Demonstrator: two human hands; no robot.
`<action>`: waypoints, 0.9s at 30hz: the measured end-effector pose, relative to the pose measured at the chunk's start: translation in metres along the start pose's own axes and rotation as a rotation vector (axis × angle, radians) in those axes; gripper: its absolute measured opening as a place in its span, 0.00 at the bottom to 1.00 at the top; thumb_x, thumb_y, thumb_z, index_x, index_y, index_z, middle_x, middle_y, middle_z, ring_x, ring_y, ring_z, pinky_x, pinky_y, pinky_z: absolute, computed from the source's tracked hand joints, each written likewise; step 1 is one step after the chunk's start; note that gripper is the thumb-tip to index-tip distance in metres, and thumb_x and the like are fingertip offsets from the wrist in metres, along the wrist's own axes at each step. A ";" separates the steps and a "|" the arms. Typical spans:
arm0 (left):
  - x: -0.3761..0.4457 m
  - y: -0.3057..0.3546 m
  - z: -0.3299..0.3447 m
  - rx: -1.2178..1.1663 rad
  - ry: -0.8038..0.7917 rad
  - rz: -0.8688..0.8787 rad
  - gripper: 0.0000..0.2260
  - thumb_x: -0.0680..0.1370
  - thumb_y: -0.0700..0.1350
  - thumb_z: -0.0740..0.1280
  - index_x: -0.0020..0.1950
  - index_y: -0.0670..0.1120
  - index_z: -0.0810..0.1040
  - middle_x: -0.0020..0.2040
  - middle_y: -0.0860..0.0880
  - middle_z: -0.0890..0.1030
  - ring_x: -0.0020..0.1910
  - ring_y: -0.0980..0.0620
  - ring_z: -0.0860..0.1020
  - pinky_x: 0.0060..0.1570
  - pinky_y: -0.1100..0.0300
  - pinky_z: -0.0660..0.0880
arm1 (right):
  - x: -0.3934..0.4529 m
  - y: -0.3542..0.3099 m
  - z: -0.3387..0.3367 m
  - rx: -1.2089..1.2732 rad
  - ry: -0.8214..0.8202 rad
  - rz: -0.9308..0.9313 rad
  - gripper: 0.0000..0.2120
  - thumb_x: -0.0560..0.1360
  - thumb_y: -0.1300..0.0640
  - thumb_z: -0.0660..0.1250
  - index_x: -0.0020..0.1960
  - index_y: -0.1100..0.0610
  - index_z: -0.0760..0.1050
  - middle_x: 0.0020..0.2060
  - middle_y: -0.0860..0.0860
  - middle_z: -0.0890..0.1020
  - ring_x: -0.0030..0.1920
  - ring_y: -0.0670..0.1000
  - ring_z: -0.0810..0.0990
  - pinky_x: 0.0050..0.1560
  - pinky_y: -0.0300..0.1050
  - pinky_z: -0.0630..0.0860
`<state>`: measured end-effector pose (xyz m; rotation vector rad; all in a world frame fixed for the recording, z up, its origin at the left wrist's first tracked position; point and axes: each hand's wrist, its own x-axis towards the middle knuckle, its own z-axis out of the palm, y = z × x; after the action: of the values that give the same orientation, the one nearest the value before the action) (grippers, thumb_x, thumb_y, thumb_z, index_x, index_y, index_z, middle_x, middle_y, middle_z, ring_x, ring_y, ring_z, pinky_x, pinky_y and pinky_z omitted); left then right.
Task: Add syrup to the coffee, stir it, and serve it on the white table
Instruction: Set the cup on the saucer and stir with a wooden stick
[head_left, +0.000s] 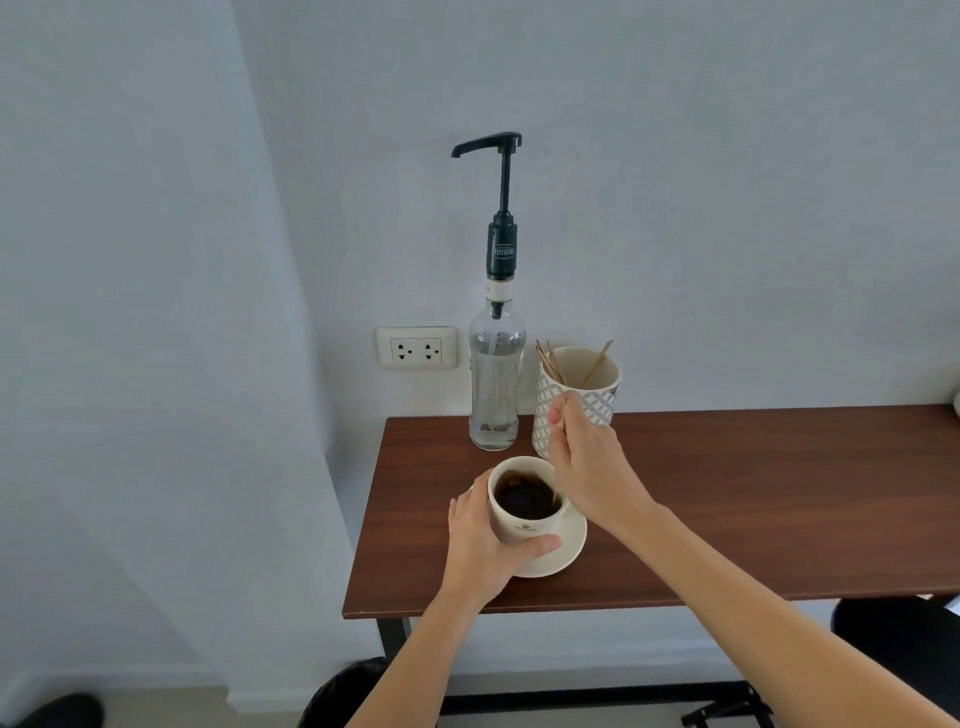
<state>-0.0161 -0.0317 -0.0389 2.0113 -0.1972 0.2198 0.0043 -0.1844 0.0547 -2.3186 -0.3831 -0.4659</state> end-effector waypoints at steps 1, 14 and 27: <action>0.000 0.000 0.000 0.005 -0.001 -0.001 0.39 0.58 0.64 0.79 0.66 0.64 0.67 0.62 0.66 0.75 0.63 0.65 0.69 0.70 0.47 0.66 | -0.003 -0.003 0.003 0.049 -0.033 0.027 0.08 0.83 0.62 0.55 0.50 0.51 0.63 0.30 0.51 0.77 0.27 0.46 0.78 0.31 0.41 0.78; 0.001 -0.002 0.000 0.016 -0.002 -0.001 0.40 0.58 0.64 0.79 0.67 0.63 0.67 0.62 0.66 0.76 0.62 0.71 0.68 0.70 0.48 0.65 | -0.002 -0.011 0.017 0.165 0.003 0.122 0.06 0.84 0.62 0.55 0.51 0.53 0.67 0.37 0.60 0.82 0.33 0.55 0.84 0.39 0.50 0.84; -0.001 0.000 0.000 -0.009 -0.003 0.014 0.39 0.59 0.63 0.80 0.67 0.60 0.69 0.62 0.65 0.76 0.63 0.65 0.70 0.70 0.46 0.66 | 0.005 0.002 0.007 0.127 0.066 0.174 0.04 0.84 0.61 0.53 0.52 0.55 0.65 0.35 0.55 0.79 0.30 0.53 0.78 0.37 0.52 0.80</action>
<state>-0.0166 -0.0317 -0.0390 2.0017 -0.2142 0.2245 0.0113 -0.1799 0.0507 -2.1844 -0.1718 -0.4187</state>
